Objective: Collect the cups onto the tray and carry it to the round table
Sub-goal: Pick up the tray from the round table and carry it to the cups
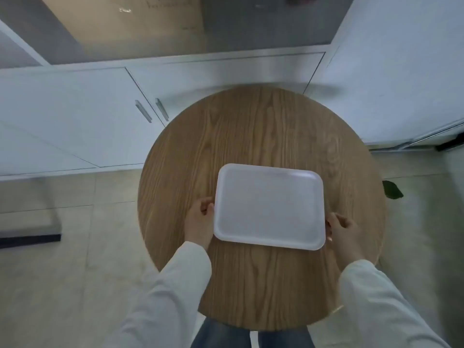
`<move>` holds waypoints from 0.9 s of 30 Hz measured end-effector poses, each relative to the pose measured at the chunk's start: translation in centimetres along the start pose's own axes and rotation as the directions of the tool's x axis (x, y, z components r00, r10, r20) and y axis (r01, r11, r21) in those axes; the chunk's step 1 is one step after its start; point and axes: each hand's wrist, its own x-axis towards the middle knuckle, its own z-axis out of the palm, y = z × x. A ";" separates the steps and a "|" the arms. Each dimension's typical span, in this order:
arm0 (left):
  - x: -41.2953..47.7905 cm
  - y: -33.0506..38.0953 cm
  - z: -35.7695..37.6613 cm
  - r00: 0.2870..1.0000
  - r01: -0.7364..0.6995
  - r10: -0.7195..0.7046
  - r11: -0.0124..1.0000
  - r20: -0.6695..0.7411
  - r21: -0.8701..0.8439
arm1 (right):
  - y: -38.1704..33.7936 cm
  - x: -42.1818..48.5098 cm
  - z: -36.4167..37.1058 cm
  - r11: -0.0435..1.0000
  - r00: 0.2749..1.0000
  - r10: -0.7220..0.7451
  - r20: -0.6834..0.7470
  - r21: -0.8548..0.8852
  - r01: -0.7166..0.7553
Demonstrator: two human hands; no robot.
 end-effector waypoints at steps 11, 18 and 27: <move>0.9 -0.2 0.8 0.998 0.055 -0.055 0.996 0.012 -0.065 | -0.3 -0.2 1.6 0.998 0.999 -0.035 0.030 0.047 0.033; 0.4 0.2 0.7 0.999 0.041 -0.043 0.994 -0.013 -0.104 | -0.8 -0.8 0.9 0.988 0.998 -0.029 0.048 0.152 0.022; -3.1 0.0 -1.0 0.994 0.046 -0.065 0.979 -0.091 -0.199 | -1.6 -2.5 -0.1 0.984 0.981 -0.122 0.148 0.150 0.100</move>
